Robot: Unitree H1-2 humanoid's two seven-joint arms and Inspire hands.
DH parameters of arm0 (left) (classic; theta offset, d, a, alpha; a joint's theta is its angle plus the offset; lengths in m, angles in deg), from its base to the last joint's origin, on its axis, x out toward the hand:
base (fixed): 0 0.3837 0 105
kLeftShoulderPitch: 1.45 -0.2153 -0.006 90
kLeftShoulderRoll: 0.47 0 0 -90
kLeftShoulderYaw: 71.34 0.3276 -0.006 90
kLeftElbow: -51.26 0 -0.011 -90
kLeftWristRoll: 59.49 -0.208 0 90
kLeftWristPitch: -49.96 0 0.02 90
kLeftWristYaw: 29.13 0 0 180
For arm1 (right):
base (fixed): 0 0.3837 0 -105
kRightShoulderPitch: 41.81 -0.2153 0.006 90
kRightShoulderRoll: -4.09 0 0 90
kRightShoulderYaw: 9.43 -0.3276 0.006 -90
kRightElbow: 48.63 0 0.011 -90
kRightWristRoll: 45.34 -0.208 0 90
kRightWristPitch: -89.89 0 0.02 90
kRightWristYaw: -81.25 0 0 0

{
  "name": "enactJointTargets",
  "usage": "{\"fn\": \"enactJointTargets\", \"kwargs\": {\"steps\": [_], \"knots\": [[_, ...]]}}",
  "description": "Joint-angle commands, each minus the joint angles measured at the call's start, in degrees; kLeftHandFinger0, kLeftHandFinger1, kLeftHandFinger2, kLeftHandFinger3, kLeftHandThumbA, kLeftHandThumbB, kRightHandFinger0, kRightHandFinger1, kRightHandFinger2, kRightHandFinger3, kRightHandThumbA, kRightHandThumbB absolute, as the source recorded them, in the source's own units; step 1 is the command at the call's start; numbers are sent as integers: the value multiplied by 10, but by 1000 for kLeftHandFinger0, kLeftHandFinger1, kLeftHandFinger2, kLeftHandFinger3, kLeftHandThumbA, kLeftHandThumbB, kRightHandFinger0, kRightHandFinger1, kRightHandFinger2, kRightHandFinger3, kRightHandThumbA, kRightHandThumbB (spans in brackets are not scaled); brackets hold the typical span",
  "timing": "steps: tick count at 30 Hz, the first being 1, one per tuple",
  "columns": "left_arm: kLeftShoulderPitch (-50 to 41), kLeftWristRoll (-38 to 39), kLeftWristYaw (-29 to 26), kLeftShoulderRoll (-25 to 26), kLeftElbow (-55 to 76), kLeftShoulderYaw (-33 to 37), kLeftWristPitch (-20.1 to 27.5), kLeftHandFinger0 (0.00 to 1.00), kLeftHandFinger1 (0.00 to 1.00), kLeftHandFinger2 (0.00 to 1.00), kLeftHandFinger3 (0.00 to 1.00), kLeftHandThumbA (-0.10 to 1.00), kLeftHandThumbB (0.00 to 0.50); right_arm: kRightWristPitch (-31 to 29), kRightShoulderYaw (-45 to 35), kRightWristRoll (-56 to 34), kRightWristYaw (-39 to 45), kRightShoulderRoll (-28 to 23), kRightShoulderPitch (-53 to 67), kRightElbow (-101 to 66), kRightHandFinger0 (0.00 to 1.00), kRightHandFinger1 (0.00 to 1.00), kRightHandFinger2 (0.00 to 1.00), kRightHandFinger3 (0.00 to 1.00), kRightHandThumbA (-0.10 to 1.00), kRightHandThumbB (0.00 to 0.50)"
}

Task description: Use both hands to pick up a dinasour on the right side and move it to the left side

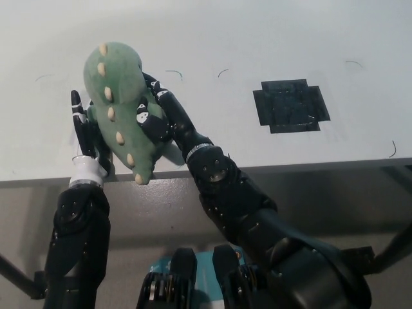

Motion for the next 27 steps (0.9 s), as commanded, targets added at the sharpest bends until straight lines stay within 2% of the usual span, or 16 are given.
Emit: {"fn": "enactJointTargets", "kwargs": {"steps": [1,6,8,10,13,15,16,18,23,27], "knots": [[34,3,27,-2,22,9,25,1000,1000,1000,1000,1000,139,-3,7,15,28,27,-32,5,1000,1000,1000,1000,1000,14],[39,2,27,-3,10,9,42,1000,1000,1000,1000,1000,123,-4,7,16,27,26,-32,5,1000,1000,1000,1000,1000,14],[38,1,29,-3,12,12,37,1000,1000,1000,1000,1000,144,-1,10,19,24,24,-31,0,1000,1000,1000,1000,1000,11],[35,12,30,-6,26,9,13,1000,1000,1000,1000,1000,175,1,8,17,22,23,-30,-2,1000,1000,1000,1000,1000,16],[34,15,30,-7,25,8,11,1000,1000,1000,1000,1000,188,-2,7,19,9,20,-26,-10,1000,1000,1000,1000,1000,29],[31,4,18,-7,24,9,14,1000,1000,1000,1000,1000,192,-8,6,20,2,16,-23,-15,1000,1000,1000,1000,1000,16],[28,-16,-7,-2,31,13,-2,1000,1000,1000,1000,1000,225,-11,-4,7,13,11,-23,-19,1000,1000,1000,1000,1000,18],[25,-23,-13,0,34,14,-9,1000,1000,1000,1000,1000,239,-10,-10,2,14,9,-21,-24,1000,1000,1000,1000,1000,19],[19,-23,-11,5,36,12,-7,1000,1000,1000,1000,1000,241,-11,-26,-9,24,-13,-8,-49,1000,1000,1000,1000,1000,26],[18,-26,-6,11,30,14,-6,1000,1000,1000,1000,1000,271,2,-48,-24,46,-32,2,-75,1000,1000,1000,1000,1000,37]]}}
